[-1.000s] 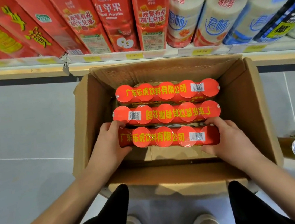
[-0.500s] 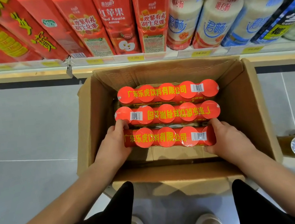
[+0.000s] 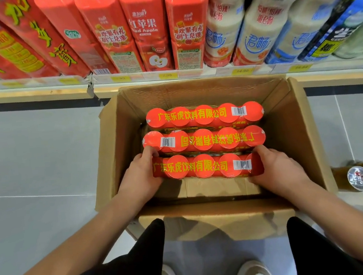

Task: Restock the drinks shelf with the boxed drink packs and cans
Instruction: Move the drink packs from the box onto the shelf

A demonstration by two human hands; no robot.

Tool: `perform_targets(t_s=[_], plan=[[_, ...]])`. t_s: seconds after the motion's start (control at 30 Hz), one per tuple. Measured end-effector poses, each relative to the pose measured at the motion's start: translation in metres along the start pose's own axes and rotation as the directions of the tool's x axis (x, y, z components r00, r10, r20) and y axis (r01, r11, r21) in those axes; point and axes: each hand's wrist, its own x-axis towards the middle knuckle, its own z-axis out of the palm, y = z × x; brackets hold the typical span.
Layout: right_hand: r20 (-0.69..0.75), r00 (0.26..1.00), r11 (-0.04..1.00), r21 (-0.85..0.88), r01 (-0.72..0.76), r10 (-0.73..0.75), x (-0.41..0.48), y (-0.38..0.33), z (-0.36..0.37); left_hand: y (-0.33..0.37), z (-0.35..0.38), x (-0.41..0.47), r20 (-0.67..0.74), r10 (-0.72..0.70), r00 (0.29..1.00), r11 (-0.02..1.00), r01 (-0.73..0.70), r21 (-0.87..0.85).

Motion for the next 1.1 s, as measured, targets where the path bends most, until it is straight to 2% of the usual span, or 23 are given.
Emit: perform_targets(t_s=[0.2,0.37,0.47,0.6,0.77,0.93,1.1], plan=[[-0.13,0.991,0.988,0.15,0.034,-0.014,-0.022,0.007,-0.01,0.007,-0.013,-0.011,0.006,0.001,1.0,1.0,-0.001,-0.005],[-0.203,0.978,0.974,0.211,0.084,-0.041,-0.036,0.007,-0.032,0.02,-0.041,-0.021,-0.042,-0.034,0.999,0.999,0.033,-0.025],[-0.231,0.972,0.943,0.311,0.12,-0.048,-0.048,0.007,-0.053,0.03,-0.063,-0.033,-0.046,-0.043,0.998,0.998,0.041,-0.037],[-0.273,0.961,0.893,0.423,0.156,-0.039,-0.077,0.003,-0.099,0.063,-0.112,-0.057,-0.121,-0.014,0.993,0.996,0.003,-0.084],[-0.359,0.933,0.765,0.597,0.242,-0.014,-0.138,-0.024,-0.205,0.123,-0.222,-0.102,-0.214,0.0,0.977,0.986,-0.035,-0.164],[-0.452,0.892,0.677,0.649,0.347,-0.024,-0.219,-0.053,-0.342,0.193,-0.357,-0.158,-0.304,0.026,0.952,0.933,-0.133,-0.335],[-0.53,0.848,0.544,0.716,0.438,0.015,-0.316,-0.088,-0.489,0.28,-0.499,-0.228,-0.411,0.063,0.909,0.891,-0.237,-0.387]])
